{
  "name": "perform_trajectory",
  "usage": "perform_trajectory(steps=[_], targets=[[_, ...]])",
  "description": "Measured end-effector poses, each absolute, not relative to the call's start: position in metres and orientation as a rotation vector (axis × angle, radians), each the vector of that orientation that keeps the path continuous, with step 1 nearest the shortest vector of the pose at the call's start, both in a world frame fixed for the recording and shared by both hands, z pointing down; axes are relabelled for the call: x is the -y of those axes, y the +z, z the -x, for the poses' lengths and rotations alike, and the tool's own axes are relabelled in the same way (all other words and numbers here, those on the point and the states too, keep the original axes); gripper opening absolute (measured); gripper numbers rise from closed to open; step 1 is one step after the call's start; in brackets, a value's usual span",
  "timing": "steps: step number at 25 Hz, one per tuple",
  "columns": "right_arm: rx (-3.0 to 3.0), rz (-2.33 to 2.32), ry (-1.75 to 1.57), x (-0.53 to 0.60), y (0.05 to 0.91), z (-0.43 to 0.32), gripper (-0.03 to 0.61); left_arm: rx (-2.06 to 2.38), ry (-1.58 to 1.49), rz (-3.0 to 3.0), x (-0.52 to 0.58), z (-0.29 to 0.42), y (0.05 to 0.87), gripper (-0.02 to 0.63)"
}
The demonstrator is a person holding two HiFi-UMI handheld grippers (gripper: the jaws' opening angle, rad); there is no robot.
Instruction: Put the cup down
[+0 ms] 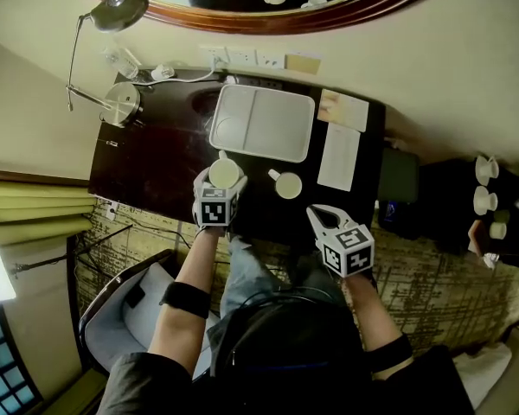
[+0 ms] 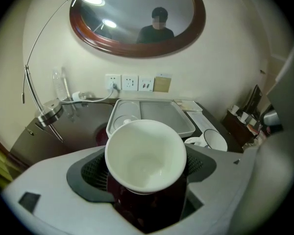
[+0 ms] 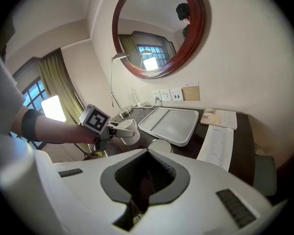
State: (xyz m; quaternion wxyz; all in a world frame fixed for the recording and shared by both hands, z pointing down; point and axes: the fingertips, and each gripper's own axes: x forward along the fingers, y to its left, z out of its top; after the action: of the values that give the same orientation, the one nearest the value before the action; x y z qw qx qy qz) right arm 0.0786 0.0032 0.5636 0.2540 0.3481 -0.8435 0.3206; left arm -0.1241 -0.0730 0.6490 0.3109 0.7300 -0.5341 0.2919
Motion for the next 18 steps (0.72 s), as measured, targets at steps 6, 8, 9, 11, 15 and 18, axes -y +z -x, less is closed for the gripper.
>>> perform_trajectory(steps=[6,8,9,11,15,18], targets=[[2.261,-0.97,0.868,-0.013,0.578,-0.094,0.005,1.403,0.791,-1.932,0.068,0.115,0.669,0.414],[2.254,-0.977,0.865,-0.015,0.582,-0.098,0.005,1.409,0.79,-1.933,0.07,0.112,0.674,0.414],[2.25,-0.98,0.867,-0.015,0.583,-0.099,0.005,1.41,0.791,-1.935,0.07,0.11,0.677,0.414],[2.242,-0.985,0.871,-0.015,0.58,-0.099,0.006,1.411,0.801,-1.944,0.07,0.106,0.683,0.414],[2.239,-0.984,0.863,-0.014,0.578,-0.103,0.005,1.43,0.829,-1.968,0.066,0.102,0.691,0.414],[2.238,-0.973,0.86,-0.014,0.577,-0.103,0.005,1.456,0.825,-1.983,0.065,0.103,0.695,0.414]])
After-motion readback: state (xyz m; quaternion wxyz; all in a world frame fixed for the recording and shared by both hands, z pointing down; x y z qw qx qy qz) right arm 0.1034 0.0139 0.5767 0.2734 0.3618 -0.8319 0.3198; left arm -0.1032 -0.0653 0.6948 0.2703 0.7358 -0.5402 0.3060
